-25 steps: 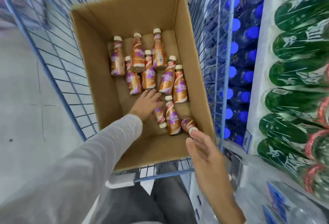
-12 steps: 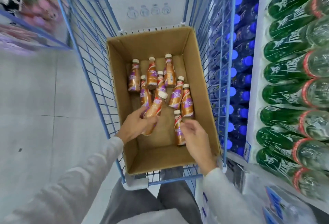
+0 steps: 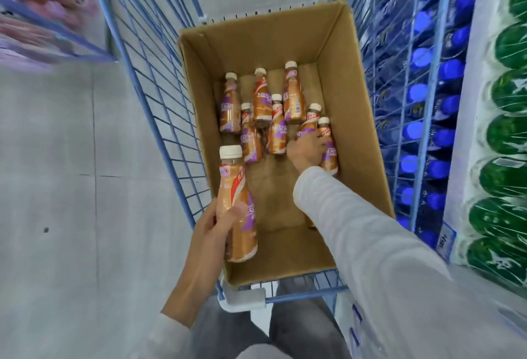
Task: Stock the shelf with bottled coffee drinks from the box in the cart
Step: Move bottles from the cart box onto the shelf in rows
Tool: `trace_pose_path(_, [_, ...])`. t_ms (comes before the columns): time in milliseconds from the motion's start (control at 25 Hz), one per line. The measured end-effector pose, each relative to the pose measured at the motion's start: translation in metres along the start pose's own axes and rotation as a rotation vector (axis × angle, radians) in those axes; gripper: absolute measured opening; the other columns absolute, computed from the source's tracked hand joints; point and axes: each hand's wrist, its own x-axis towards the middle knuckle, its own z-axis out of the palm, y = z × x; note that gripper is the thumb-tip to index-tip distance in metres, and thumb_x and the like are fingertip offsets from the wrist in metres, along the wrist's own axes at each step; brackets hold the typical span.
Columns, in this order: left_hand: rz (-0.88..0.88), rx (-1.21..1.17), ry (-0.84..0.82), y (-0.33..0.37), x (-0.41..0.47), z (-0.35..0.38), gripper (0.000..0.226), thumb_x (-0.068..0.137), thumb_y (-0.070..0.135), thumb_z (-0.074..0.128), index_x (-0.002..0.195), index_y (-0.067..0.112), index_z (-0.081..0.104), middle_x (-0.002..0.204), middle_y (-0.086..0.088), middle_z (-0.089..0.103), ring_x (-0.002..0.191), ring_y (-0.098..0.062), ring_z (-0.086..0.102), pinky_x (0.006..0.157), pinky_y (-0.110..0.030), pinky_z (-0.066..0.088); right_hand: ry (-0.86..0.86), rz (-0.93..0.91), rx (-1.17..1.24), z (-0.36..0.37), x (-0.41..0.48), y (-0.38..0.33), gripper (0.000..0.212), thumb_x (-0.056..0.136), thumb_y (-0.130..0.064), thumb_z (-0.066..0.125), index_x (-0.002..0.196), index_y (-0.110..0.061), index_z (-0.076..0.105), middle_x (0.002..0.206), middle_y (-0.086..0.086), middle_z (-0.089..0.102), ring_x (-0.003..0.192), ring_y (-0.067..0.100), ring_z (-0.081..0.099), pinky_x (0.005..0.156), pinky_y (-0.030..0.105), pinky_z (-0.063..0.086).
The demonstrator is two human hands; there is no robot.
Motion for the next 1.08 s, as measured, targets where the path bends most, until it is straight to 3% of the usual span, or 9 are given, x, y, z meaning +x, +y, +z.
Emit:
trace_pose_path(160, [-0.024, -0.017, 0.034, -0.005, -0.004, -0.007, 0.057, 0.072, 0.061, 0.073, 0.125, 0.042, 0.062, 0.108, 0.015, 0.076, 0.099, -0.013, 0.075, 0.076, -0.030, 0.061, 0.069, -0.015, -0.148, 0.011, 0.005, -0.007, 0.082, 0.093, -0.041, 0.063, 0.150, 0.005, 0.025, 0.152, 0.025, 0.035, 0.137, 0.037, 0.041, 0.110, 0.043, 0.040])
trace_pose_path(240, [-0.028, -0.009, 0.030, -0.004, -0.008, -0.010, 0.060, 0.071, 0.059, 0.079, 0.125, 0.039, 0.063, 0.107, 0.012, 0.077, 0.099, -0.017, 0.075, 0.077, -0.031, 0.061, -0.020, 0.016, 0.064, 0.004, 0.005, -0.009, 0.078, 0.091, -0.035, 0.069, 0.147, 0.005, 0.032, 0.150, 0.024, 0.039, 0.136, 0.038, 0.044, 0.110, 0.045, 0.043])
trace_pose_path(360, [-0.005, 0.001, 0.006, 0.005, -0.018, -0.017, 0.059, 0.066, 0.060, 0.068, 0.121, 0.039, 0.063, 0.103, 0.013, 0.077, 0.097, -0.017, 0.075, 0.072, -0.029, 0.061, -0.161, 0.126, 0.543, -0.025, -0.017, -0.001, 0.073, 0.083, -0.037, 0.078, 0.141, -0.003, 0.050, 0.142, 0.014, 0.057, 0.128, 0.034, 0.056, 0.107, 0.041, 0.047])
trace_pose_path(480, [0.044, 0.026, -0.057, 0.023, -0.035, -0.022, 0.049, 0.073, 0.060, 0.067, 0.118, 0.041, 0.063, 0.103, 0.013, 0.077, 0.093, -0.011, 0.076, 0.067, -0.024, 0.061, -0.202, 0.133, 0.889, -0.068, -0.082, 0.013, 0.078, 0.074, -0.031, 0.084, 0.141, -0.010, 0.049, 0.131, 0.008, 0.065, 0.116, 0.027, 0.065, 0.100, 0.038, 0.052])
trace_pose_path(600, [0.085, 0.075, -0.154, 0.049, -0.054, -0.018, 0.048, 0.077, 0.061, 0.068, 0.120, 0.041, 0.060, 0.107, 0.010, 0.076, 0.095, -0.015, 0.075, 0.071, -0.029, 0.060, -0.165, 0.038, 1.096, -0.109, -0.167, 0.032, 0.080, 0.067, -0.038, 0.087, 0.136, -0.019, 0.050, 0.119, 0.002, 0.069, 0.101, 0.018, 0.070, 0.084, 0.033, 0.057])
trace_pose_path(760, [0.199, 0.176, -0.310, 0.076, -0.084, -0.007, 0.048, 0.074, 0.061, 0.078, 0.117, 0.043, 0.066, 0.103, 0.011, 0.078, 0.089, -0.012, 0.077, 0.065, -0.028, 0.060, -0.089, -0.018, 1.258, -0.160, -0.277, 0.069, 0.085, 0.056, -0.054, 0.086, 0.131, -0.030, 0.052, 0.116, -0.005, 0.072, 0.103, 0.017, 0.072, 0.097, 0.045, 0.056])
trace_pose_path(920, [0.314, 0.249, -0.454, 0.082, -0.121, 0.021, 0.020, 0.086, 0.045, 0.076, 0.105, 0.041, 0.076, 0.091, 0.007, 0.080, 0.078, -0.011, 0.077, 0.057, -0.023, 0.058, 0.072, -0.088, 1.397, -0.198, -0.357, 0.120, 0.067, 0.069, -0.035, 0.086, 0.126, -0.019, 0.055, 0.112, -0.001, 0.074, 0.096, 0.010, 0.073, 0.088, 0.033, 0.060])
trace_pose_path(1000, [0.360, 0.295, -0.529, 0.076, -0.145, 0.041, 0.021, 0.080, 0.048, 0.079, 0.099, 0.041, 0.079, 0.087, 0.006, 0.080, 0.074, -0.011, 0.077, 0.057, -0.024, 0.058, 0.160, -0.082, 1.442, -0.211, -0.386, 0.152, 0.049, 0.083, -0.020, 0.081, 0.124, -0.017, 0.056, 0.114, 0.001, 0.073, 0.092, 0.002, 0.072, 0.082, 0.025, 0.059])
trace_pose_path(1080, [0.384, 0.347, -0.642, 0.061, -0.175, 0.062, 0.037, 0.069, 0.056, 0.080, 0.103, 0.039, 0.079, 0.096, 0.001, 0.081, 0.083, -0.015, 0.077, 0.071, -0.033, 0.059, 0.256, -0.065, 1.495, -0.217, -0.415, 0.189, 0.043, 0.084, -0.017, 0.080, 0.120, -0.020, 0.056, 0.112, -0.003, 0.071, 0.082, -0.006, 0.070, 0.066, 0.013, 0.054])
